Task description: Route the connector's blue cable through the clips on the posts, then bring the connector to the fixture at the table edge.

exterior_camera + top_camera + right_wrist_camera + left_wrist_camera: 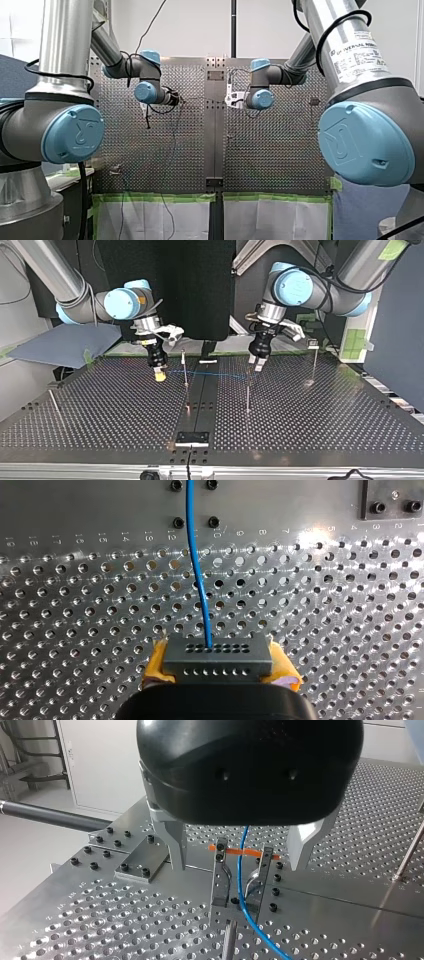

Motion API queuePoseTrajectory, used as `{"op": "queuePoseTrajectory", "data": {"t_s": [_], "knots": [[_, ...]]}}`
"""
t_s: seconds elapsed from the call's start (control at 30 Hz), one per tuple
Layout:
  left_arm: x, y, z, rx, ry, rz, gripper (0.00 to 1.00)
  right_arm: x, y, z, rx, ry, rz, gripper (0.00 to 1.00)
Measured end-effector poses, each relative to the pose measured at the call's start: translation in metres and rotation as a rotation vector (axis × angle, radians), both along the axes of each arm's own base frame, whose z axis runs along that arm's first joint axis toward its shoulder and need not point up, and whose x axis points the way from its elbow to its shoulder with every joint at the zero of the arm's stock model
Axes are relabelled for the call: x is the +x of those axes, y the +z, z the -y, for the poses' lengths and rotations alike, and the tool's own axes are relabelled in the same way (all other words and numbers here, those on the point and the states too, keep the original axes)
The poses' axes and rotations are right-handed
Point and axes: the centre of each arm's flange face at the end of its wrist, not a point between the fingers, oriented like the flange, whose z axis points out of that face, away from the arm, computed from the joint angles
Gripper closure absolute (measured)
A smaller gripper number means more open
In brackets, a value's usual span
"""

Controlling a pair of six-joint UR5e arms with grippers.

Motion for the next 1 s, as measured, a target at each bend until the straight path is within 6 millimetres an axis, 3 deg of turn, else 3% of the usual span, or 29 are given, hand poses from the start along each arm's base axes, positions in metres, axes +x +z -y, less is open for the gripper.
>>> {"op": "queuePoseTrajectory", "data": {"t_s": [0.3, 0.6, 0.87, 1.0], "knots": [[-0.002, 0.000, 0.002, 0.036, 0.023, 0.005, 0.00, 0.000, 0.000, 0.000, 0.001, -0.001, -0.001, 1.00], [-0.017, 0.009, 0.016, 0.096, -0.004, 0.009, 0.00, 0.000, 0.002, 0.001, 0.000, -0.002, 0.002, 1.00], [-0.020, 0.037, 0.045, 0.112, 0.000, 0.074, 0.00, 0.000, 0.002, 0.001, 0.005, -0.001, 0.000, 1.00], [-0.018, 0.042, 0.062, 0.118, 0.001, 0.081, 0.00, 0.000, 0.001, 0.000, 0.008, -0.001, -0.002, 1.00]]}}
